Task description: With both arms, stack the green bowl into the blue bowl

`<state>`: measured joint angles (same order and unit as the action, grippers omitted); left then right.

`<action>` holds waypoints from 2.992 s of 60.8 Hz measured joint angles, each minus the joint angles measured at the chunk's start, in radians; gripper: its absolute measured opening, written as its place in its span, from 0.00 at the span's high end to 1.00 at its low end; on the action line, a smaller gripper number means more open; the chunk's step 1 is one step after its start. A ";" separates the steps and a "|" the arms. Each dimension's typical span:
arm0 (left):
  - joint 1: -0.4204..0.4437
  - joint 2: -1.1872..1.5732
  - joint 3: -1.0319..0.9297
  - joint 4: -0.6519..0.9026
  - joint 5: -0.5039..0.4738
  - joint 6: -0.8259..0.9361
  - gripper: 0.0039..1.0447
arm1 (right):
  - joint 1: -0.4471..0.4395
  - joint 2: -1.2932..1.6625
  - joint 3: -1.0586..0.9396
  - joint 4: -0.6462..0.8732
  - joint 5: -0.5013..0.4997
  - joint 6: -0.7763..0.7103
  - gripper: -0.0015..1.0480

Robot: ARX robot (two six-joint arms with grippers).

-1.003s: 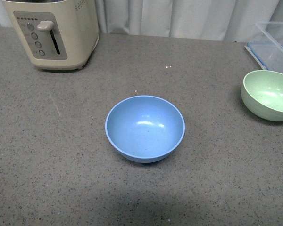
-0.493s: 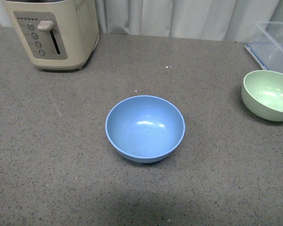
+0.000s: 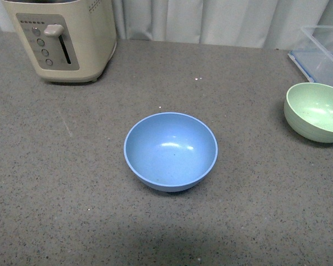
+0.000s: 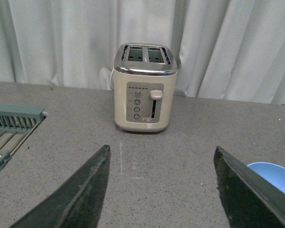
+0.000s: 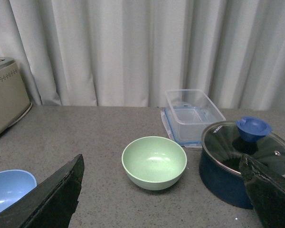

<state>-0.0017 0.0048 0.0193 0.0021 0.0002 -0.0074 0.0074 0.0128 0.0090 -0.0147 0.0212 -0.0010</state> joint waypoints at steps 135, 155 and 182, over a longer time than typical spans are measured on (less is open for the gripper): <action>0.000 -0.001 0.000 0.000 0.000 0.003 0.06 | 0.017 1.957 0.987 -0.031 -0.229 -0.792 0.98; 0.000 -0.001 0.000 0.000 0.000 0.003 0.06 | 0.133 1.710 0.974 -0.170 -0.329 -0.822 0.98; 0.000 -0.001 0.000 0.000 0.000 0.003 0.06 | 0.529 1.571 0.804 -0.216 -0.337 -0.890 0.98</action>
<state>-0.0017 0.0036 0.0193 0.0021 0.0006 -0.0048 0.5362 1.5841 0.8131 -0.2310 -0.3157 -0.8909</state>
